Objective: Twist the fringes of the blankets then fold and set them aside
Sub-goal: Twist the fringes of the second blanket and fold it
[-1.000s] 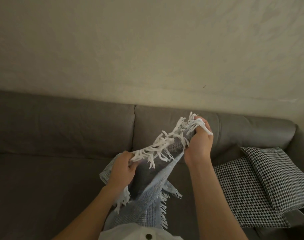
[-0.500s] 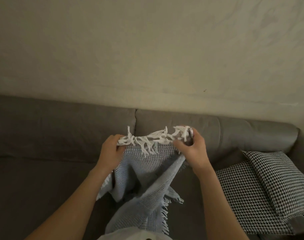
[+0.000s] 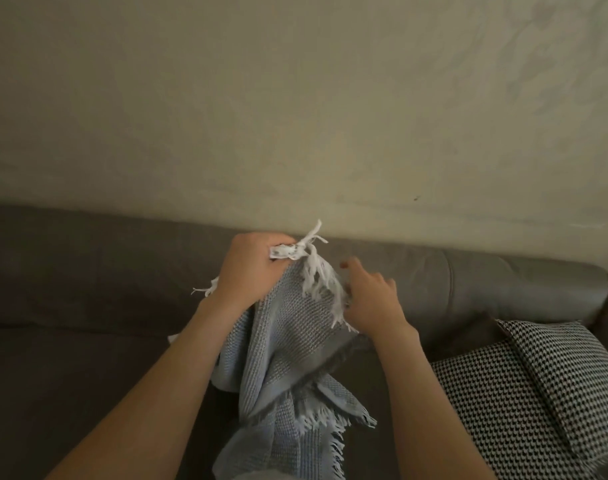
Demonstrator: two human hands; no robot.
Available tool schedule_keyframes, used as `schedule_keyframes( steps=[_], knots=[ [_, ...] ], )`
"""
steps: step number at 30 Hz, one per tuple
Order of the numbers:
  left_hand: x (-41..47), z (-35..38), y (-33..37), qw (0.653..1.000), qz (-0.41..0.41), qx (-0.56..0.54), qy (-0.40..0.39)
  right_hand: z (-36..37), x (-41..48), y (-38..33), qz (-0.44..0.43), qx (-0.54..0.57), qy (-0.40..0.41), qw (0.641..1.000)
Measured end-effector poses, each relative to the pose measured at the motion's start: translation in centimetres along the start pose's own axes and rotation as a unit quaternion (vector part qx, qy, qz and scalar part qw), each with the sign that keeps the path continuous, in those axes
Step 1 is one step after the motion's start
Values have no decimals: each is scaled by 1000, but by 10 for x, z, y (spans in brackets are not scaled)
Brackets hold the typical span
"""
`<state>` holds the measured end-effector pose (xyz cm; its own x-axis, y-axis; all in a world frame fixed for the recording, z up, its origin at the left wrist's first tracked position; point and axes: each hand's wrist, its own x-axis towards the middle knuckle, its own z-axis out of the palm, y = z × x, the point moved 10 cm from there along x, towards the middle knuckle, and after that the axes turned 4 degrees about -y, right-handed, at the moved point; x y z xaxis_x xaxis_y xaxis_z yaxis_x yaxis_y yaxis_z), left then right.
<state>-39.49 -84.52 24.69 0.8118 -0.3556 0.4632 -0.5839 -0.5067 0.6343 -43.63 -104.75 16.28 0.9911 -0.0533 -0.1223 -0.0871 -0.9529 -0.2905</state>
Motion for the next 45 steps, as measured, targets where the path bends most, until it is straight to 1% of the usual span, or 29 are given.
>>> schedule_keyframes(
  steps=[2, 3, 5, 7, 8, 10, 13, 14, 16, 17, 19, 20, 21, 23, 24, 25, 27, 28, 29, 31, 35, 37, 38, 40, 41, 42, 43, 44, 45],
  knots=[
    [-3, 5, 1, 1000, -6, -11, -10, 8, -1, -19, -36, 13, -10, 999],
    [-4, 7, 1, 1000, -14, -16, -13, 11, -2, -27, -50, 41, -14, 998],
    [-7, 9, 0, 999, -24, -18, -15, 17, -4, -39, -78, 128, -14, 989],
    [-9, 9, -2, 999, -31, -17, -19, 14, -7, -48, -95, 213, 16, 972],
    [-10, 8, -3, 999, -35, -15, -23, 10, -8, -51, -106, 221, 40, 969],
    [-12, 8, -8, 999, -43, -12, -29, 3, -8, -52, -95, 190, 69, 975],
    [-17, 9, -11, 998, -44, -7, -38, -7, -4, -44, -55, 143, 85, 985],
    [-19, 10, -12, 998, -44, -8, -40, -11, -2, -42, -55, 150, 86, 983],
    [-27, 11, -22, 998, -54, -13, -44, -14, 2, -37, -42, 211, 62, 975],
    [-31, 12, -30, 997, -68, -13, -46, -15, 1, -36, -30, 262, 35, 964],
    [-42, 17, -54, 993, -102, -14, -54, -12, -5, -39, -34, 364, -25, 930],
    [-48, 21, -65, 992, -115, -19, -54, -11, -9, -45, -49, 388, -59, 918],
    [-54, 26, -73, 990, -130, -29, -55, -8, -14, -53, -72, 381, -95, 917],
    [-67, 40, -87, 984, -153, -53, -68, -4, -20, -65, -119, 316, -142, 931],
    [-73, 49, -90, 981, -160, -60, -87, -4, -19, -66, -133, 286, -139, 939],
    [-79, 60, -92, 978, -166, -52, -115, -7, -16, -64, -143, 271, -117, 945],
    [-94, 85, -100, 968, -176, -23, -180, -19, -12, -59, -150, 290, -77, 942],
    [-101, 95, -102, 961, -185, -18, -204, -26, -14, -59, -158, 318, -65, 933],
    [-108, 104, -108, 954, -202, -16, -221, -34, -18, -59, -162, 358, -55, 918],
    [-124, 114, -119, 942, -240, -18, -232, -50, -25, -55, -166, 453, -27, 875],
    [-151, 136, -143, 915, -266, -15, -302, -69, -34, -32, -170, 612, 25, 772],
    [-162, 144, -150, 904, -281, -26, -320, -70, -37, -21, -156, 674, 42, 721],
    [-165, 147, -150, 908, -273, -41, -315, -69, -39, -16, -142, 701, 47, 697],
    [-166, 146, -152, 918, -281, -75, -271, -63, -42, -6, -119, 732, 61, 668],
    [-168, 140, -154, 917, -309, -99, -234, -59, -42, 0, -98, 744, 71, 657],
    [-169, 134, -157, 912, -338, -122, -196, -53, -41, 6, -67, 763, 80, 638],
    [-168, 125, -158, 911, -359, -124, -159, -45, -38, 14, -34, 783, 89, 615],
    [-164, 117, -161, 918, -358, -113, -123, -37, -38, 19, -1, 799, 93, 594],
    [-159, 108, -157, 926, -351, -97, -105, -31, -37, 23, 22, 811, 99, 577]
  ],
)
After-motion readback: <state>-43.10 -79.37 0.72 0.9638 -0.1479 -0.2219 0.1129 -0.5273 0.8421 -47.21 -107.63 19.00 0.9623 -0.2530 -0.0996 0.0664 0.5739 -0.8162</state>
